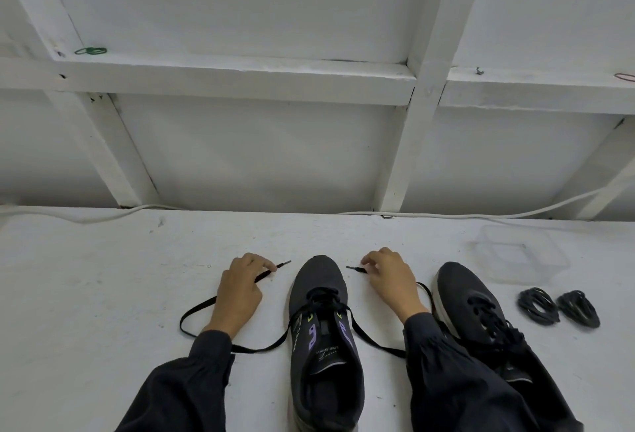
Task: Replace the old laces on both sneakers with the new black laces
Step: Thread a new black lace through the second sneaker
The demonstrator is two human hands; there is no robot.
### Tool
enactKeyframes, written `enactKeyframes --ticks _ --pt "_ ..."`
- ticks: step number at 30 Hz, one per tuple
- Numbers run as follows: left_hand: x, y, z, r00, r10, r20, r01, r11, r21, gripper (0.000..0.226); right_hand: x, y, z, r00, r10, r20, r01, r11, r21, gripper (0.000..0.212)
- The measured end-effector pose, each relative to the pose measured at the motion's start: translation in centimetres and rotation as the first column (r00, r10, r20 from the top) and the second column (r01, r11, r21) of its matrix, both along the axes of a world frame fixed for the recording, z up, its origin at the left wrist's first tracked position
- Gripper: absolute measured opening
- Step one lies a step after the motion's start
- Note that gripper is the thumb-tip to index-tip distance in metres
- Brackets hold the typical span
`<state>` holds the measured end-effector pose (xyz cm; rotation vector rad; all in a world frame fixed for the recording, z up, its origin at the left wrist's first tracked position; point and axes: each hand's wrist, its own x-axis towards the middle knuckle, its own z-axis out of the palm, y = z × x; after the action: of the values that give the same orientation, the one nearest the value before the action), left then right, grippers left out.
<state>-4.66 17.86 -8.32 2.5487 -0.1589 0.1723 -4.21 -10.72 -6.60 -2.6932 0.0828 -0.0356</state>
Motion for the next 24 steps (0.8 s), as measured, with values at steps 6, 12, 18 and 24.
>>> enactKeyframes --ticks 6,12,18,24 --pt "-0.7 -1.3 -1.1 0.996 -0.045 0.076 0.041 0.998 0.057 0.028 -0.5 2.1 -0.6 1.0 0.015 0.01 -0.016 0.998 0.055 0.009" --pt "-1.6 -2.1 -0.4 0.998 0.055 0.037 -0.05 0.991 -0.124 0.025 -1.9 2.1 1.4 1.0 0.019 -0.004 -0.016 0.93 0.368 0.017" --pt "-6.0 -3.5 5.4 0.988 -0.13 -0.087 0.065 0.848 -0.526 0.022 -7.0 1.4 6.1 0.972 0.232 -0.04 -0.142 0.716 0.683 0.013" --pt "-9.2 -5.0 7.1 0.939 -0.304 -0.159 0.168 0.812 -0.559 0.009 -9.5 1.1 5.9 0.946 0.305 -0.114 -0.201 0.823 0.532 0.017"
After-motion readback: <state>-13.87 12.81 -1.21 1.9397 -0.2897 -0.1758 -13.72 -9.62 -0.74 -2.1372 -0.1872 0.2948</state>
